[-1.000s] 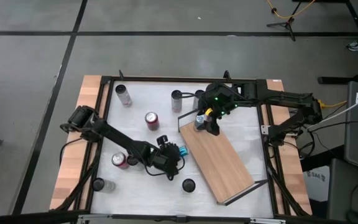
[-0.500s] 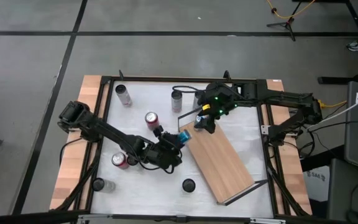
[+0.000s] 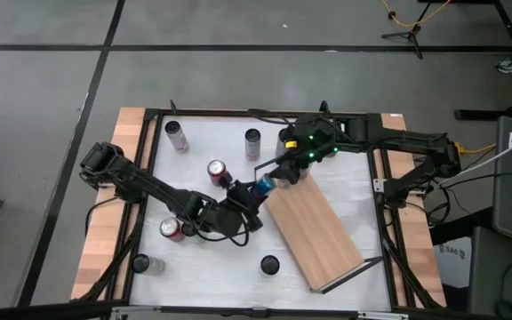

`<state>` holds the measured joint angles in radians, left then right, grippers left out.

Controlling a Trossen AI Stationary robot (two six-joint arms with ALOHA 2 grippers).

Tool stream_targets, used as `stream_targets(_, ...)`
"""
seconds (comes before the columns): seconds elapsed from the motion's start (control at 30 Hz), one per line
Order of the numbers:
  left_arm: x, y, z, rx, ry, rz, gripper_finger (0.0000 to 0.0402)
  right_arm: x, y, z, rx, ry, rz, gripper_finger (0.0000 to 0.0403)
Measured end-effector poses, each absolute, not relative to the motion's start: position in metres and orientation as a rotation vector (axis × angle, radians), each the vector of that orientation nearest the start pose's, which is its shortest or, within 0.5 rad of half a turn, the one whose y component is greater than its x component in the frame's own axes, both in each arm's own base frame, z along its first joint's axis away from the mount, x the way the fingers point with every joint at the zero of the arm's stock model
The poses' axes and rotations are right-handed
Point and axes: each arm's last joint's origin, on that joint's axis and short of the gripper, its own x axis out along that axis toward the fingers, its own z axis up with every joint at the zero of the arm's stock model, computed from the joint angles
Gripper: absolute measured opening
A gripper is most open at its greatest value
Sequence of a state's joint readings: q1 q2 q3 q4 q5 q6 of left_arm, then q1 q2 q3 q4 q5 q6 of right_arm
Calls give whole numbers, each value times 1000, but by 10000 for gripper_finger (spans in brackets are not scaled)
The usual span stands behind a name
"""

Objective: Place canned beverage on shelf
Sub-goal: Put the blue soda can on the shelf aligned with the other blue soda cans

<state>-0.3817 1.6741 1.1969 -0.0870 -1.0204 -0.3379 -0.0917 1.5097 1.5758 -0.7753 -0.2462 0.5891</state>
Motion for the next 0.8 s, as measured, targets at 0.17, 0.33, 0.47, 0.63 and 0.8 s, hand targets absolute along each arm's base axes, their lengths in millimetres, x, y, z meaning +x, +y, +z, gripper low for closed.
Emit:
stream_targets(0.17, 350, -110, 269, 93, 291, 682, 201, 317, -22, 381, 719, 726, -66, 325)
stream_targets(0.33, 353, -104, 271, 76, 273, 698, 201, 317, -15, 381, 714, 733, -48, 325)
stream_targets(0.47, 354, -101, 272, 67, 262, 700, 201, 318, -5, 381, 695, 736, -34, 325)
stream_targets(0.63, 356, -104, 276, 112, 253, 672, 202, 317, -2, 381, 668, 728, -88, 325)
stream_targets(0.8, 356, -105, 277, 141, 258, 667, 202, 316, -2, 381, 719, 733, -110, 325)
